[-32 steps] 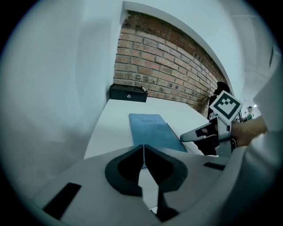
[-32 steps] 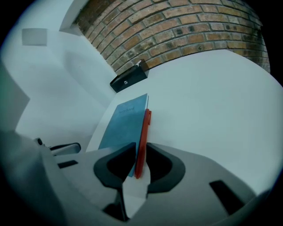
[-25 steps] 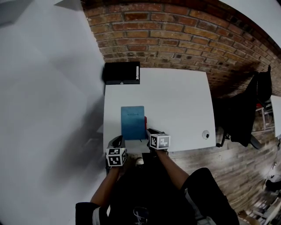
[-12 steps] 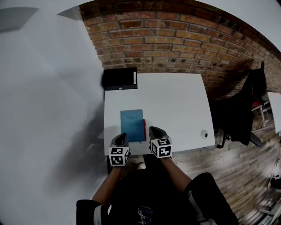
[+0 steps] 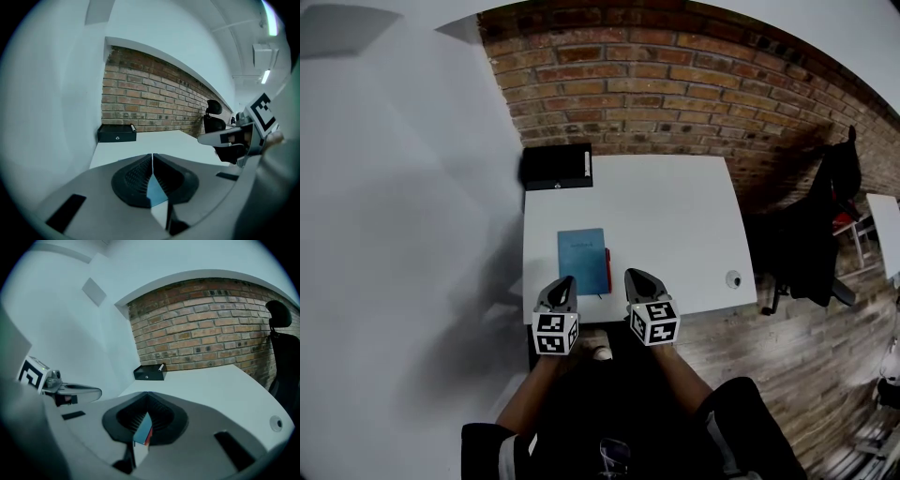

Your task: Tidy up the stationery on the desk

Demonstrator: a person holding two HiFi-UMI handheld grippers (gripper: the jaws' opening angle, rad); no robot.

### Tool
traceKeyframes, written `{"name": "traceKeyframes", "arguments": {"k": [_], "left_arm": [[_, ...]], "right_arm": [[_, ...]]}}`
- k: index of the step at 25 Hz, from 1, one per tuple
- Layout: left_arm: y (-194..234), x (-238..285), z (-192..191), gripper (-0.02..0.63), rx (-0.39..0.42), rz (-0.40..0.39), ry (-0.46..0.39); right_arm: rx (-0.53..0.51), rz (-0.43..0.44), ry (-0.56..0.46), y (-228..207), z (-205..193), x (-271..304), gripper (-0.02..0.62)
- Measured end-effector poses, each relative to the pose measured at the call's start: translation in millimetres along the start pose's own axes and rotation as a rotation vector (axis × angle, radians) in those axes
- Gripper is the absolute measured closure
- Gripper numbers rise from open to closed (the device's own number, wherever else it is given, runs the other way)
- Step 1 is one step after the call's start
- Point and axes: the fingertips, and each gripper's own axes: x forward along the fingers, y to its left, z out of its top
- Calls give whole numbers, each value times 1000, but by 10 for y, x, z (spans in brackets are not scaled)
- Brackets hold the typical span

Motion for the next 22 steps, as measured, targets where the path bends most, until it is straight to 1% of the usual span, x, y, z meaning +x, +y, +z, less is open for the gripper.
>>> {"name": "traceKeyframes", "arguments": {"k": [5, 8, 15, 22], "left_arm": [[-17, -216, 67, 586, 18, 6, -34], [11, -323, 77, 586, 15, 12, -49], [-46, -525, -21, 586, 35, 12, -53], [-154, -649, -85, 586, 27, 25, -56]], "right_arm": [[-28, -20, -23, 117, 29, -221, 574], [-36, -27, -42, 181, 79, -326, 574], [-59, -40, -52, 240, 73, -559, 574], [-60, -32, -46, 238, -7, -716, 574]]}}
